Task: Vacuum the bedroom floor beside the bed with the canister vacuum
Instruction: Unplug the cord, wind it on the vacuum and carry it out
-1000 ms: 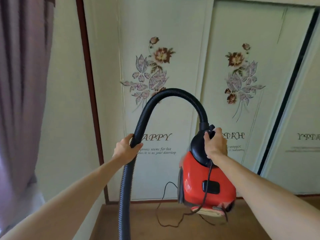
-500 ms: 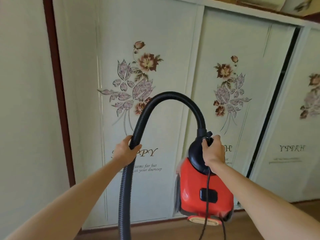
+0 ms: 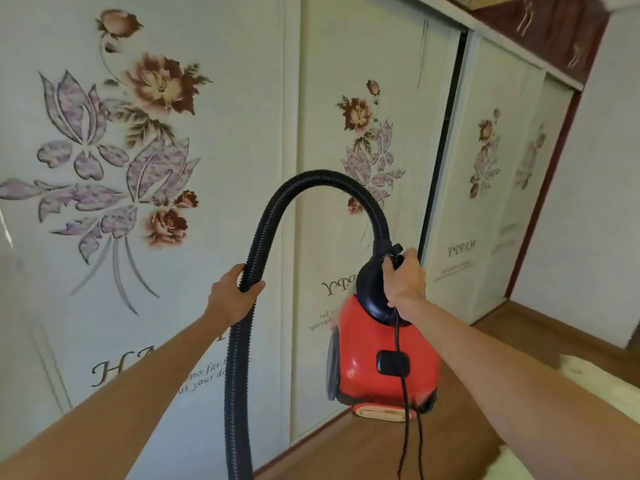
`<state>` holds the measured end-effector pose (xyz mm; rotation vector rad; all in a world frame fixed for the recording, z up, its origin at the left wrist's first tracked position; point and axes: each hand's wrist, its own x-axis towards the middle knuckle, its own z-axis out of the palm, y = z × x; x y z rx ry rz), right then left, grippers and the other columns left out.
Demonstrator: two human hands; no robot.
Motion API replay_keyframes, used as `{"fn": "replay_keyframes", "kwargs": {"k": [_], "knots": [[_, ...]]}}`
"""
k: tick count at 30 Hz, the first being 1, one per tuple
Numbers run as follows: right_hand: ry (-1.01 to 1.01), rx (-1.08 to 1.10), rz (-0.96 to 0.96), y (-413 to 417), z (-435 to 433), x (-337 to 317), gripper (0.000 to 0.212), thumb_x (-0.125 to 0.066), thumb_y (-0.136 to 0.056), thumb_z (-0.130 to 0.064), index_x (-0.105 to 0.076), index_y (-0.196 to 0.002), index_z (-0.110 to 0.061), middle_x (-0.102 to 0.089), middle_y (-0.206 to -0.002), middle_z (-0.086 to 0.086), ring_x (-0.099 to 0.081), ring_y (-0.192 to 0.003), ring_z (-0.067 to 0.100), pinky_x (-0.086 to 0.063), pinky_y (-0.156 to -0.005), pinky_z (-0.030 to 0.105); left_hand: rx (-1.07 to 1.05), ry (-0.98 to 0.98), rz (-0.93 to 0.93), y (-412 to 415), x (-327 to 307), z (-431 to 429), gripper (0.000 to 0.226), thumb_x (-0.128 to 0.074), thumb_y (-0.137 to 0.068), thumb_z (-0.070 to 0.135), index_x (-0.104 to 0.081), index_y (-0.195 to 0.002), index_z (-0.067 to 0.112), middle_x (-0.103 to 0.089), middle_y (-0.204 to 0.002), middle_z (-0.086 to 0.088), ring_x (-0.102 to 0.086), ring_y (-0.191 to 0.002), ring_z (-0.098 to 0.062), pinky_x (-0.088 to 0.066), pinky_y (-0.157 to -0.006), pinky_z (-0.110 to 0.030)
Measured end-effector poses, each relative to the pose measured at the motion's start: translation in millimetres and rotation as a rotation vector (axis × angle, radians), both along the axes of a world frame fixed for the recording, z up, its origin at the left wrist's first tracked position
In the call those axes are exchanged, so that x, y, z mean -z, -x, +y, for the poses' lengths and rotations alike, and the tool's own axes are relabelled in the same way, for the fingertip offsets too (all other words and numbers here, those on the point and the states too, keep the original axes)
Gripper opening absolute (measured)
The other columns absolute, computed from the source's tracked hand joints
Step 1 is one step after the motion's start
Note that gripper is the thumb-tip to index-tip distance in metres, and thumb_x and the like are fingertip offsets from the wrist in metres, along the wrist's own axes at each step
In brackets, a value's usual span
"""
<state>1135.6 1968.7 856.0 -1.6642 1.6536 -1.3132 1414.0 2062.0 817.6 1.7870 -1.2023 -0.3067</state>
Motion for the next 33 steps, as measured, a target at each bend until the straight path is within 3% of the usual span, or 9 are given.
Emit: {"fn": "replay_keyframes", "kwargs": {"k": [6,11,15,20,27,30,33], "knots": [[-0.008,0.105,-0.017,24.3,-52.6,8.5,0.023,-0.049,-0.102,-0.032,-0.041,-0.106,-0.011,-0.057,-0.090,0.013,-0.061,-0.077,0.034,-0.058,-0.052,0.055,0.147,0.006,0.048,12.9,10.4,-83.9,0.049,-0.065,-0.091,0.041,-0.052,-0.135,0.023,-0.068,-0.101,-0.010,-0.066,-0.082,-0.024,-0.055,-0.076,-0.035],[0.015,0.224,0.031,48.2,-109.5,22.8,0.023,-0.050,-0.101,-0.032,-0.041,-0.104,-0.011,-0.059,-0.090,0.015,-0.064,-0.077,0.038,-0.058,-0.061,0.056,0.255,0.015,0.049,36.8,19.6,-162.5,0.050,-0.066,-0.091,0.038,-0.051,-0.136,0.021,-0.068,-0.103,-0.008,-0.066,-0.082,-0.023,-0.054,-0.076,-0.032],[-0.003,0.285,0.006,67.2,-164.1,28.6,0.028,-0.050,-0.102,-0.030,-0.045,-0.116,-0.007,-0.050,-0.079,0.003,-0.064,-0.083,0.037,-0.059,-0.067,0.056,0.329,0.019,0.015,59.9,26.6,-239.9,0.048,-0.066,-0.092,0.037,-0.051,-0.134,0.021,-0.067,-0.108,-0.005,-0.065,-0.080,-0.020,-0.052,-0.073,-0.031],[-0.029,0.361,-0.037,94.6,-236.3,32.4,0.019,-0.049,-0.102,-0.030,-0.041,-0.103,-0.013,-0.048,-0.079,-0.001,-0.061,-0.078,0.032,-0.059,-0.062,0.055,0.428,-0.012,0.005,94.4,27.8,-342.3,0.050,-0.066,-0.092,0.037,-0.050,-0.136,0.020,-0.068,-0.104,-0.009,-0.067,-0.079,-0.023,-0.056,-0.076,-0.035],[-0.056,0.467,0.025,126.6,-322.3,29.0,0.020,-0.048,-0.101,-0.035,-0.039,-0.104,-0.017,-0.061,-0.096,0.015,-0.066,-0.078,0.040,-0.059,-0.059,0.056,0.505,0.048,0.024,138.2,22.4,-447.3,0.047,-0.065,-0.094,0.030,-0.050,-0.135,0.013,-0.064,-0.104,-0.007,-0.061,-0.070,-0.014,-0.044,-0.056,-0.018],[-0.047,0.487,0.020,140.4,-346.9,22.2,0.021,-0.048,-0.102,-0.033,-0.040,-0.103,-0.014,-0.060,-0.090,0.013,-0.065,-0.072,0.037,-0.059,-0.052,0.054,0.540,0.056,0.046,155.3,19.3,-482.5,0.047,-0.064,-0.094,0.029,-0.050,-0.135,0.013,-0.066,-0.106,-0.010,-0.064,-0.075,-0.019,-0.050,-0.063,-0.024],[-0.056,0.533,0.017,156.6,-375.3,21.6,0.021,-0.048,-0.101,-0.035,-0.039,-0.102,-0.015,-0.060,-0.090,0.012,-0.065,-0.074,0.037,-0.059,-0.055,0.054,0.579,0.052,0.052,176.3,18.7,-519.7,0.047,-0.064,-0.094,0.031,-0.050,-0.135,0.015,-0.065,-0.103,-0.007,-0.063,-0.077,-0.019,-0.050,-0.064,-0.027]]}}
